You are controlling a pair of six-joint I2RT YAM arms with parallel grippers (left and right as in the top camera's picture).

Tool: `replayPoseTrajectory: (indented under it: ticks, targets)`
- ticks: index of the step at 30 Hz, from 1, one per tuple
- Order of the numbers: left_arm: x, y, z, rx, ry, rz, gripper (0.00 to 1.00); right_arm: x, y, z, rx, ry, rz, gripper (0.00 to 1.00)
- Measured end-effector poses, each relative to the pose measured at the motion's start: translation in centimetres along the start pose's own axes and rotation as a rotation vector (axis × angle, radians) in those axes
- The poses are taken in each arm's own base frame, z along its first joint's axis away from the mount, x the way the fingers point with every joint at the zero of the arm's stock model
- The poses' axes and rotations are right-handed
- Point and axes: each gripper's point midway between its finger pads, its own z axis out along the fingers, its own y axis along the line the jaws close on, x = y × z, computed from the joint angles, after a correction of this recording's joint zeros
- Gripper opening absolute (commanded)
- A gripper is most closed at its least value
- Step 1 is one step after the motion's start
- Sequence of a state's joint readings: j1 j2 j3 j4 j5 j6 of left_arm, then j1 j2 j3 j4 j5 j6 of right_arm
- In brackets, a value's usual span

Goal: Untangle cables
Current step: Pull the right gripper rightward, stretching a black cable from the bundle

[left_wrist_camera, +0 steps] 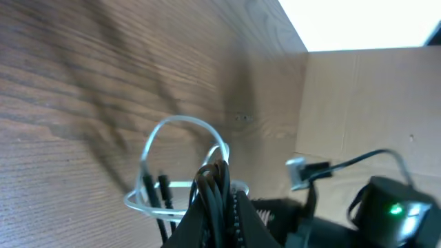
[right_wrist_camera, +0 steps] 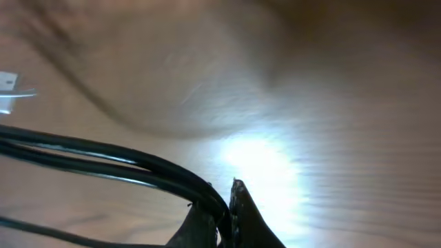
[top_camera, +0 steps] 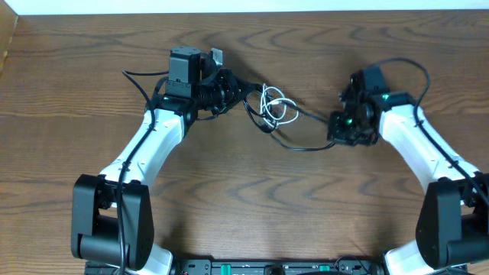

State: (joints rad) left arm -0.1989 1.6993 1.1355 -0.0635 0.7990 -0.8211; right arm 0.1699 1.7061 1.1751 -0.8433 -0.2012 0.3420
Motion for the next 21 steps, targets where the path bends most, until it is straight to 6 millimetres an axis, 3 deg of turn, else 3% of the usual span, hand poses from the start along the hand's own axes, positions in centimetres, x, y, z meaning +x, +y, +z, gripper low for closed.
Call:
replayPoseTrajectory:
  ticks: [13, 16, 21]
  targets:
    - [2.3, -1.7, -0.2, 0.114, 0.121, 0.199, 0.08, -6.1, -5.3, -4.7, 0.412, -0.257, -0.050, 0.01]
    - [3.0, -1.0, -0.3, 0.100, 0.150, 0.226, 0.08, -6.6, -5.0, -4.7, 0.398, -0.274, -0.061, 0.01]
    - [3.8, 1.3, -1.0, 0.034, 0.186, 0.251, 0.08, -8.0, -1.6, -4.0, 0.200, -0.298, -0.181, 0.01]
